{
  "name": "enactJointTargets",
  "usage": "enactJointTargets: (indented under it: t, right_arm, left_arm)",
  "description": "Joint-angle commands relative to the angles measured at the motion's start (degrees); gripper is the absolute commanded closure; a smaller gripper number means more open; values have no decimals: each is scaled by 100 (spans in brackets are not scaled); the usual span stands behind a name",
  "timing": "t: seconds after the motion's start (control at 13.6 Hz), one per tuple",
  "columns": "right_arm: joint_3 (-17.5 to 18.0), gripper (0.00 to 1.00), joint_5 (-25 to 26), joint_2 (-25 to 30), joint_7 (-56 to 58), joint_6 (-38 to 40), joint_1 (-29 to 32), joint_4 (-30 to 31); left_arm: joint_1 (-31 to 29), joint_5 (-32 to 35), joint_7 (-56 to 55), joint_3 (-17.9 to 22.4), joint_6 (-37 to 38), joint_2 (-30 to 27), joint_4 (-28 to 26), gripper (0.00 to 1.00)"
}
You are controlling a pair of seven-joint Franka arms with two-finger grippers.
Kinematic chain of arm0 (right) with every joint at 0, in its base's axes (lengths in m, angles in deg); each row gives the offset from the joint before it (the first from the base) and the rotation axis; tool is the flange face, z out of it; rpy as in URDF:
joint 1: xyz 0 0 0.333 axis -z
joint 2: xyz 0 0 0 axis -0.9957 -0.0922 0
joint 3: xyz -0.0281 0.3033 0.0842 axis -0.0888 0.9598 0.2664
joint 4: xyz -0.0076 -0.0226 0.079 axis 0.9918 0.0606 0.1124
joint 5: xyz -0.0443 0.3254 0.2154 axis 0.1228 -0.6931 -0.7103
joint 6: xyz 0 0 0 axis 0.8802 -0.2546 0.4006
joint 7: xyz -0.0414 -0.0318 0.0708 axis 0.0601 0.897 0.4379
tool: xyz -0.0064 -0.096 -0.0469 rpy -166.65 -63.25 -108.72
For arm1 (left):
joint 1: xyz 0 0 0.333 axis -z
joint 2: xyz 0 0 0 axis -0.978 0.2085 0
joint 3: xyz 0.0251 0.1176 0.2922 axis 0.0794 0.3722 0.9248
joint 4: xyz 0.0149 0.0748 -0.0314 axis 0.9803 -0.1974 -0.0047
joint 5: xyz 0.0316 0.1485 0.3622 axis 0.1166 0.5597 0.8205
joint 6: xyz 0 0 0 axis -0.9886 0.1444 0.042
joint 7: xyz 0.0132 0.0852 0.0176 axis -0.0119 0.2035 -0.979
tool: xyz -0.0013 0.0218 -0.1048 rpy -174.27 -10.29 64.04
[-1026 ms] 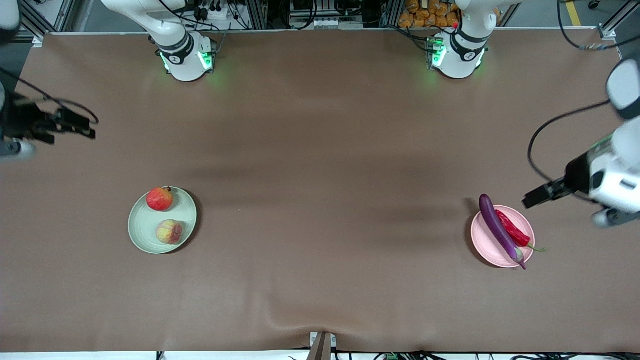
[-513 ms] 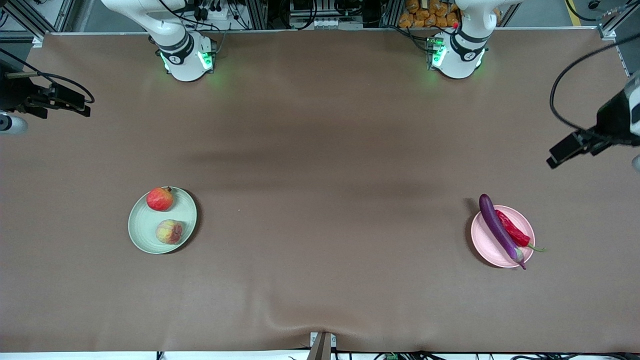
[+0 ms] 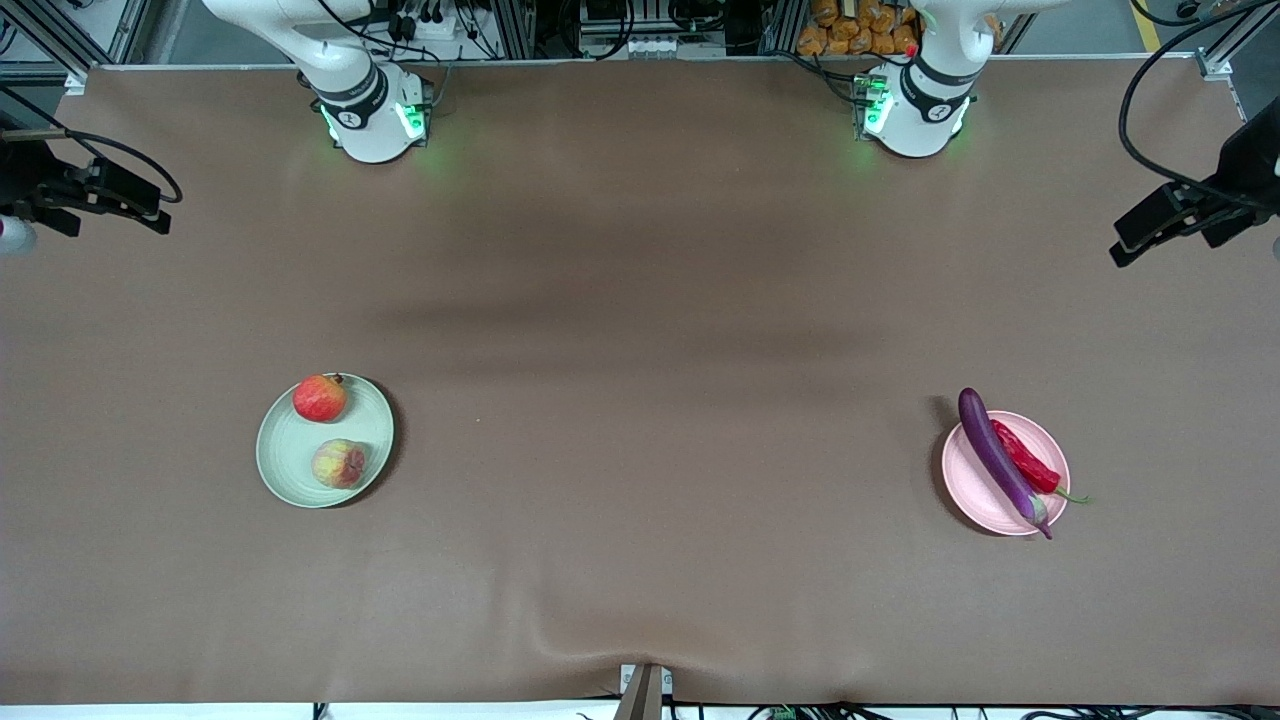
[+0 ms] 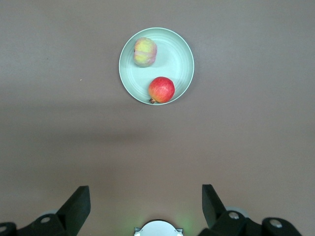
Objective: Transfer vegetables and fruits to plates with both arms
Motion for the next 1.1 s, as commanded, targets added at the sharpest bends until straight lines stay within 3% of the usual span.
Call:
enactJointTargets:
  t: [0.0, 0.37, 0.66, 1.03]
  right_arm:
    - [109, 0, 137, 55, 265, -171, 188, 77]
    - [126, 0, 128, 46, 265, -76, 312, 104]
    - [135, 0, 128, 46, 248, 13, 303, 16]
    - [135, 0, 128, 46, 239, 30, 285, 42]
  left_arm:
    - [73, -105, 123, 118, 15, -630, -679, 0]
    - [73, -132, 185, 153, 85, -1211, -1279, 0]
    - [169, -141, 272, 127, 559, -1098, -858, 0]
    - [266, -149, 221, 127, 604, -816, -506, 0]
